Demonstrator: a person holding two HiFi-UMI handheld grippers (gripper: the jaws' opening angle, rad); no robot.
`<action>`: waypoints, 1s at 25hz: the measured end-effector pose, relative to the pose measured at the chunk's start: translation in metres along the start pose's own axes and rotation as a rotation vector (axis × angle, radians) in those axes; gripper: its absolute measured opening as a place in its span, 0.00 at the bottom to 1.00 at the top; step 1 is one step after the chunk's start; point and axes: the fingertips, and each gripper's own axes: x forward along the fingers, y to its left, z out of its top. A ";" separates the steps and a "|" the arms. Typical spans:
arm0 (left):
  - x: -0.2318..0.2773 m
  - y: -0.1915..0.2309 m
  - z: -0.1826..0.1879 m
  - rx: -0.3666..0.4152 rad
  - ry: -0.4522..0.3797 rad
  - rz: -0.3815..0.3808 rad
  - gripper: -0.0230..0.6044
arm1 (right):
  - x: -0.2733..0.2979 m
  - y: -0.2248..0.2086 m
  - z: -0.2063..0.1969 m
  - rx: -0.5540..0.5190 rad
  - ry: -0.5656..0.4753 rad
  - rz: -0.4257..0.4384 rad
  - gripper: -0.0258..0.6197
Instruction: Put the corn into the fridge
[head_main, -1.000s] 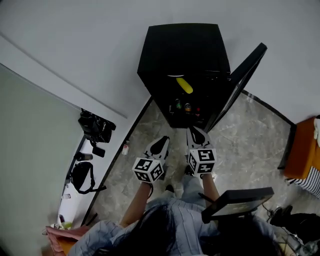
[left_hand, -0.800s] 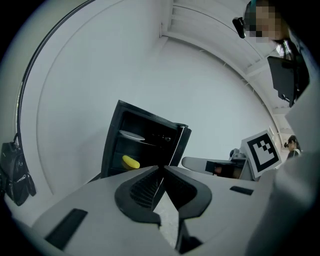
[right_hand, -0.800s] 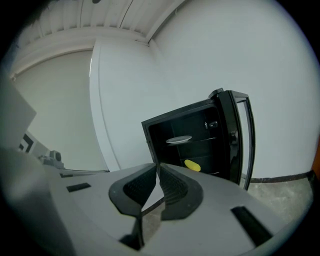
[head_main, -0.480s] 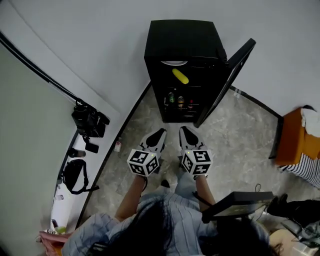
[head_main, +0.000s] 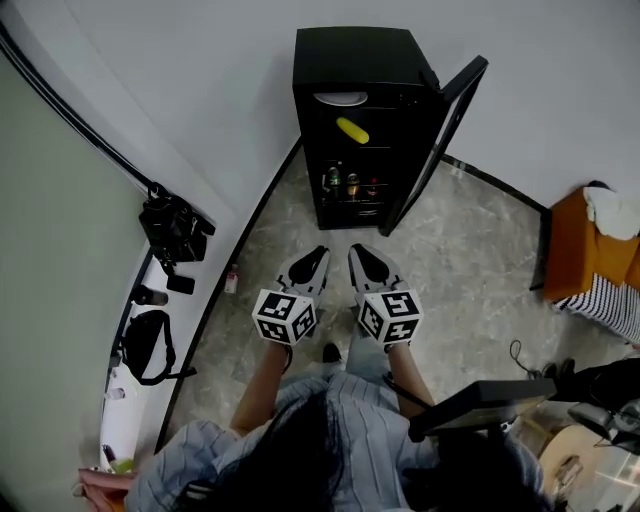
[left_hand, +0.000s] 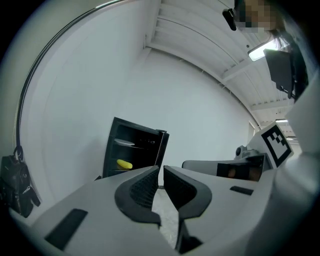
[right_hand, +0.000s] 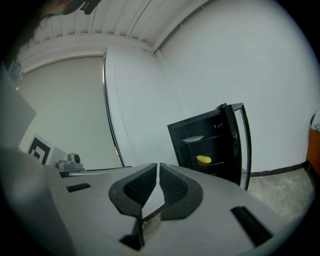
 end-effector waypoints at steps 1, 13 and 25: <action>-0.007 -0.002 0.000 -0.004 -0.008 -0.003 0.10 | -0.005 0.005 -0.001 0.000 -0.003 -0.001 0.09; -0.065 -0.004 0.008 -0.018 -0.070 -0.009 0.10 | -0.034 0.058 -0.006 -0.015 -0.016 0.022 0.09; -0.080 -0.003 0.017 0.004 -0.108 0.008 0.10 | -0.032 0.070 -0.006 0.002 -0.012 0.046 0.09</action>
